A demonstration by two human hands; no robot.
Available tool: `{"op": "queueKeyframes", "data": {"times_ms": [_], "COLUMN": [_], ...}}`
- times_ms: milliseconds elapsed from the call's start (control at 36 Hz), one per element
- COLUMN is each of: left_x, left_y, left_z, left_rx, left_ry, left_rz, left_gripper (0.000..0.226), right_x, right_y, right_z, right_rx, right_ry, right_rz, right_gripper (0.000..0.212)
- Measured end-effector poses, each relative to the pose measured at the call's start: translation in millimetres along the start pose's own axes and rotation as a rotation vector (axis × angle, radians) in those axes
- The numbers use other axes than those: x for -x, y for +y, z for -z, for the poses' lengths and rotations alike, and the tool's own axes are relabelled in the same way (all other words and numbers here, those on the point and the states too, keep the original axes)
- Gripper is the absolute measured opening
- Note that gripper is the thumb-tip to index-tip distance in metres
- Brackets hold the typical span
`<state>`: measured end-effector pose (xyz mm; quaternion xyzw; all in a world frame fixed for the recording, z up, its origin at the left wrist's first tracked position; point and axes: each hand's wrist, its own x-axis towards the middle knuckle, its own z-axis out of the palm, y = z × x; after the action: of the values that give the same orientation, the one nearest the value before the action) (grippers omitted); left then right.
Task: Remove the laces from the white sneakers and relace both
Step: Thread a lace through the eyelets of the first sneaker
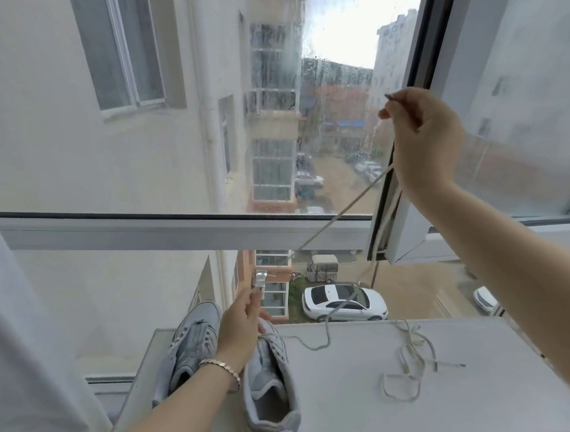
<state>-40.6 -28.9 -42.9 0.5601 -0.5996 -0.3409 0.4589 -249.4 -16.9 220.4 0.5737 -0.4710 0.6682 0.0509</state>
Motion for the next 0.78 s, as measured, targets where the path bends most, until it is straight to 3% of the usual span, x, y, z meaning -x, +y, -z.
{"op": "queueKeyframes", "data": {"times_ms": [56,111,250,333,583,778], "left_x": [-1,0,-1,-6,-11,-6], "left_y": [-5,-10,-6,-7,-19,-15], "left_z": [1,0,-1,-3,5,2], "left_rx": [-0.163,-0.304,-0.403,-0.427,-0.345,-0.151], "left_ry": [-0.226,-0.380,-0.473,-0.432,-0.301,-0.226], "left_rz": [0.080,0.140,0.095,0.101,0.025,0.093], "left_gripper": [0.019,0.027,0.012,0.007,0.046,0.028], "right_x": [-2,-1,-4,-17,-41,-60], "right_y": [-4,-7,-13,-17,3,-6], "right_z": [-3,-6,-4,1,16,18], "right_rx": [-0.002,0.008,0.090,0.145,0.434,0.485], "right_ry": [-0.019,-0.054,-0.076,-0.055,-0.188,-0.158], "right_rz": [0.031,0.081,0.247,0.315,0.400,0.402], "right_gripper": [0.015,0.015,0.018,0.021,0.026,0.028]}}
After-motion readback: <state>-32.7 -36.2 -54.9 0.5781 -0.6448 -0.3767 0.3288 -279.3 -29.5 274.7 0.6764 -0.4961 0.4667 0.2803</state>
